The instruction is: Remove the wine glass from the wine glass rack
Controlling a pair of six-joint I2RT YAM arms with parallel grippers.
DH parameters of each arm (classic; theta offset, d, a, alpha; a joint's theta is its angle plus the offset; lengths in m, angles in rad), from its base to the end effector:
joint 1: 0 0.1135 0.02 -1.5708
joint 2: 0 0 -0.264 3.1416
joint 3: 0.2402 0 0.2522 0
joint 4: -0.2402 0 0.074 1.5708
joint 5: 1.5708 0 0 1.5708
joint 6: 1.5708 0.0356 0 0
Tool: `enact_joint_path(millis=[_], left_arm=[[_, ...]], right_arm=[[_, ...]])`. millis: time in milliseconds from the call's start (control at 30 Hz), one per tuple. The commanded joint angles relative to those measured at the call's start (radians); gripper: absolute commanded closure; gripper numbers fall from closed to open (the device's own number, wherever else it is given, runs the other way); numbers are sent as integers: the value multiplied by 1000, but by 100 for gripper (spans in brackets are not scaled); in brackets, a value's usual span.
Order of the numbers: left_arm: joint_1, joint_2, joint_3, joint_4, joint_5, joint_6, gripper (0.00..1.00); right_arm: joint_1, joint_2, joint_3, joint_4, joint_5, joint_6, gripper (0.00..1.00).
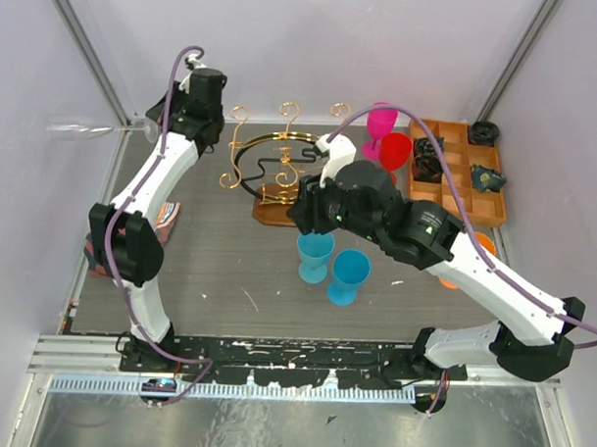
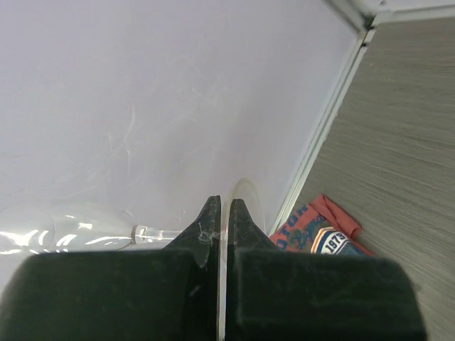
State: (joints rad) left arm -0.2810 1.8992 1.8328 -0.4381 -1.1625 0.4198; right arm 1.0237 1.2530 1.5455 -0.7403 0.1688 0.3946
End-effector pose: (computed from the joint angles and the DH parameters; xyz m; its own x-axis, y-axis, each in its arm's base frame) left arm 0.4229 -0.0881 0.3644 -0.6938 0.3687 -0.6186 -0.4151 0.4972 0.7619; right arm 0.1368 0.2130 0.4451 -0.5013 -0.0945 -0.8601 -0.6179 0.7350 0.2794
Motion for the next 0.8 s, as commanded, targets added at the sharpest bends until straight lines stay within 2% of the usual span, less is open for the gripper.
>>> enact_joint_path(millis=[0,133,233,333,467,500,667,767], left_arm=[[-138,-105,-76,186,11,241,100],[-288,-147,-236,459,43,569,100],[-386,-142,-268,466,74,678,100],[-459,-156,-308,463,121,759,100],[-563,-198,-372,474,165,871,100],[-584,-204,-385,503,164,915,100],[-682,-237,-398,527,152,1023,100],[-732,-254,-427,600,122,1113,100]], right_arm=[[-59,-8,123,-26,161,-57,52],[-121,66,290,-26,243,-227,51],[-120,108,341,64,281,-380,51],[-120,69,268,259,304,-500,51],[-120,91,306,312,221,-570,49],[-120,111,330,304,204,-588,46],[-120,145,351,387,112,-604,16],[-120,194,421,386,84,-589,9]])
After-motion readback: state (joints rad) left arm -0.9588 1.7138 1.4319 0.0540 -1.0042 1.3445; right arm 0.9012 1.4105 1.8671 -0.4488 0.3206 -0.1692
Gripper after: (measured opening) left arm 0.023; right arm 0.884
